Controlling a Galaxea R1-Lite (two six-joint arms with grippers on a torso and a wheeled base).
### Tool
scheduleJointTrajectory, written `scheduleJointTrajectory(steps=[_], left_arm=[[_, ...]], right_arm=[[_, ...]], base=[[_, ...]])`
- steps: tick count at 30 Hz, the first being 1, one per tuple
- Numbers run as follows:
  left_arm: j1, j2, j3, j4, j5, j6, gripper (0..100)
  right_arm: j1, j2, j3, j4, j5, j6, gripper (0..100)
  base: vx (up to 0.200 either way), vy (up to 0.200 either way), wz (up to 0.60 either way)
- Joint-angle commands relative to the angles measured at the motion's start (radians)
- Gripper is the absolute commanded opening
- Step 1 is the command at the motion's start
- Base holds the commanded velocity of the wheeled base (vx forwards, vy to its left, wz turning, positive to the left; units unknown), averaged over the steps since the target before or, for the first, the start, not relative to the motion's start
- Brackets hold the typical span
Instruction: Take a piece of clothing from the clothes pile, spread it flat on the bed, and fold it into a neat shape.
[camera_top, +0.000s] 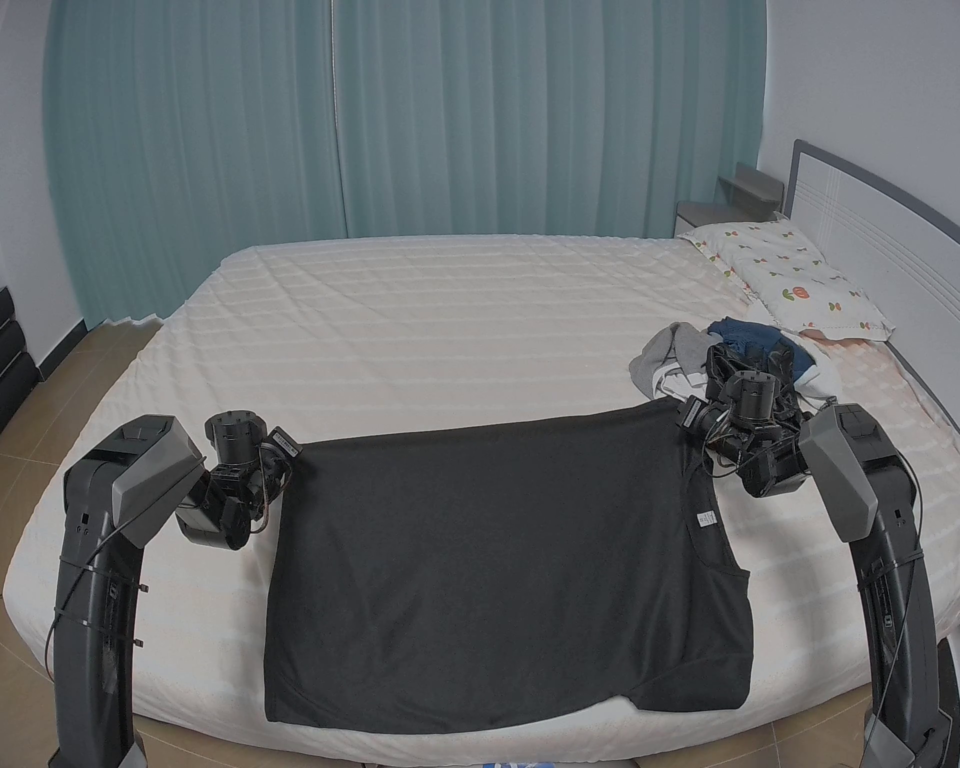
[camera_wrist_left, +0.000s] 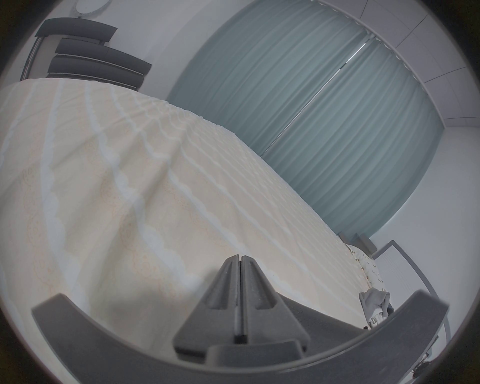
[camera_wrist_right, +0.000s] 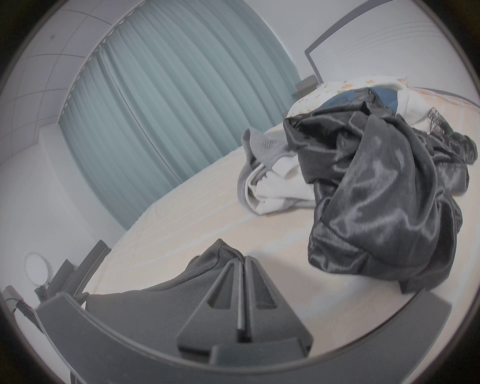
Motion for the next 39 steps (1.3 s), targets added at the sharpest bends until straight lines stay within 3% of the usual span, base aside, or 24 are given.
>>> scheduleJointTrajectory(steps=[1, 6, 7, 8, 9, 15, 22, 23, 27, 28, 29, 31, 34, 37, 38, 39], left_arm=[[-0.001, 0.006, -0.003, -0.002, -0.001, 0.001, 0], [-0.003, 0.007, -0.007, -0.001, -0.001, 0.005, 0], [-0.003, 0.007, -0.007, -0.001, -0.001, 0.005, 0], [-0.005, 0.007, -0.007, -0.001, -0.001, 0.006, 0], [-0.006, 0.009, -0.007, -0.002, -0.001, 0.006, 100], [-0.008, 0.012, 0.002, -0.010, 0.001, 0.006, 100], [-0.001, -0.120, 0.198, -0.176, 0.004, 0.006, 100], [-0.001, -0.120, 0.198, -0.176, 0.004, 0.006, 100], [-0.038, -0.194, 0.264, -0.166, 0.006, 0.003, 100], [-0.040, -0.195, 0.266, -0.166, 0.006, 0.003, 100], [-0.051, -0.235, 0.332, -0.169, 0.006, 0.006, 100], [-0.052, -0.244, 0.349, -0.171, 0.006, 0.006, 100], [-0.057, -0.324, 0.531, -0.179, -0.002, -0.003, 100], [-0.064, -0.336, 0.608, -0.188, -0.004, -0.002, 100], [-0.066, -0.361, 0.697, -0.226, -0.004, -0.005, 100], [-0.066, -0.365, 0.709, -0.232, -0.004, -0.006, 100]], right_arm=[[0.006, 0.027, -0.004, 0.000, -0.004, -0.003, 0], [0.007, 0.047, 0.002, 0.000, -0.007, -0.015, 0], [0.007, 0.048, 0.006, -0.002, -0.007, -0.015, 100], [0.007, 0.050, 0.014, -0.005, -0.007, -0.018, 100], [0.010, 0.050, 0.025, -0.015, -0.007, -0.026, 100], [0.003, -0.005, 0.155, -0.072, 0.000, -0.051, 100], [-0.039, -0.274, 0.635, -0.256, 0.000, -0.023, 100], [-0.039, -0.274, 0.635, -0.256, 0.000, -0.023, 100], [-0.034, -0.507, 1.023, -0.361, -0.003, 0.086, 100], [-0.034, -0.515, 1.036, -0.365, -0.003, 0.089, 100], [-0.025, -0.602, 1.195, -0.416, -0.003, 0.127, 100], [-0.023, -0.616, 1.221, -0.425, -0.003, 0.130, 100], [-0.008, -0.702, 1.421, -0.466, 0.006, 0.155, 100], [0.007, -0.720, 1.462, -0.469, 0.008, 0.190, 100], [0.033, -0.732, 1.497, -0.476, 0.003, 0.262, 100], [0.038, -0.732, 1.502, -0.477, 0.003, 0.272, 100]], base=[[0.000, 0.000, 0.00], [0.000, 0.000, 0.00], [0.000, 0.000, 0.00], [0.000, 0.000, 0.00], [0.000, 0.000, 0.00], [0.000, 0.000, 0.00], [0.000, 0.000, 0.00], [0.000, 0.000, 0.00], [0.000, 0.000, 0.00], [0.000, 0.000, 0.00], [0.000, 0.000, 0.00], [-0.200, 0.000, 0.00], [-0.200, 0.000, 0.00], [-0.200, 0.000, 0.00], [-0.200, 0.000, 0.00], [-0.200, 0.000, 0.00]])
